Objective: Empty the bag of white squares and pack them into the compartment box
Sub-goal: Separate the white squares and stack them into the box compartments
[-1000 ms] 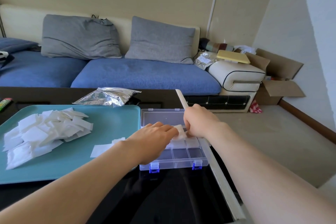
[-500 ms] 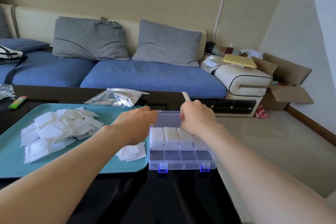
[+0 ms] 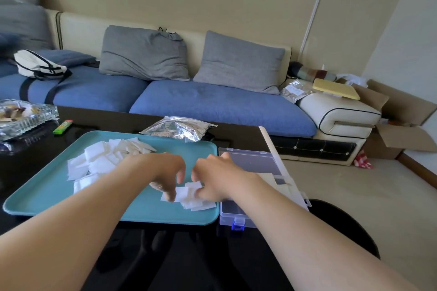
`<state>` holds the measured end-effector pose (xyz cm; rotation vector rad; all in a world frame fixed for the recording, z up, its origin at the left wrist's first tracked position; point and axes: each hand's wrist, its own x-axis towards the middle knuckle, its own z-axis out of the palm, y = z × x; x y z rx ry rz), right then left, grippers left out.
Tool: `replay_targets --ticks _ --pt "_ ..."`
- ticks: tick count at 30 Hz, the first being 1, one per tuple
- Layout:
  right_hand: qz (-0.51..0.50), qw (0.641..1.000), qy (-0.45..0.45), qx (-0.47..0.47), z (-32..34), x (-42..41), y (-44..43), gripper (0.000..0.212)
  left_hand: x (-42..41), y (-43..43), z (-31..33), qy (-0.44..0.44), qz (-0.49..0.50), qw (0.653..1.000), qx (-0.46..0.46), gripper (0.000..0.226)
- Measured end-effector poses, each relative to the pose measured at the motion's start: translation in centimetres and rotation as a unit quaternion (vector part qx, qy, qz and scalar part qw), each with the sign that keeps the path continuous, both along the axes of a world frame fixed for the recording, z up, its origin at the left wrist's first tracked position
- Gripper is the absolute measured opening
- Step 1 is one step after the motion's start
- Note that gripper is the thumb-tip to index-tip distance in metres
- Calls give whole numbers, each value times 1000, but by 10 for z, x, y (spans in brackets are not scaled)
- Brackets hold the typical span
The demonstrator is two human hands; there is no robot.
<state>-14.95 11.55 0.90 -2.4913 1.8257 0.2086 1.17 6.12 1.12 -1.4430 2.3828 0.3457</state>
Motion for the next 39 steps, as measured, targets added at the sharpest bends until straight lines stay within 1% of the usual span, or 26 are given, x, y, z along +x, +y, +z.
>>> replay_targets --ticks 2,4,7,9,10,12,14,16,18,20,22,25,27,30,34,39 --pt "13 999 -8 34 -2 5 -2 25 3 -1 -4 10 0 1000 -3 52" --pt "22 998 -20 50 -4 9 -4 31 5 -3 -8 14 -4 1000 -4 50" --pt "38 997 -54 36 -3 13 -10 41 8 -6 -12 14 -9 1000 10 52" --pt "34 998 -49 15 -4 13 -14 44 8 -8 -12 8 -6 1000 13 44" --pt "30 998 -47 10 -5 13 -16 40 8 -9 -10 5 -8 1000 9 36" --pt "19 998 -60 4 -8 10 -20 25 9 -11 -8 12 -8 1000 -6 24" --pt "11 996 -90 4 -9 4 -24 11 11 -12 -5 10 -2 1000 -17 27" --pt "14 993 -117 13 -6 -3 -26 8 14 -17 -7 16 11 999 -31 28" --pt "10 986 -166 30 -1 -10 -27 7 15 -21 -9 42 28 998 -36 28" --pt "-9 969 -241 51 4 -16 -28 7 15 -24 -9 85 34 995 -38 27" --pt "-26 947 -316 47 6 -20 -28 7 12 -23 -6 150 39 987 -33 26" --pt "-63 914 -400 11 7 -24 -29 8 6 -18 -1 276 68 959 -5 30" --pt "-98 897 -430 -16 7 -26 -29 6 4 -15 0 349 86 933 36 33" --pt "-138 873 -465 -49 8 -30 -29 4 1 -12 4 428 120 889 112 33" --pt "-162 859 -480 -76 11 -34 -31 6 -3 -10 9 499 168 829 187 33" --pt "-185 835 -511 -84 9 -36 -33 3 -6 -7 16 546 203 773 252 34"
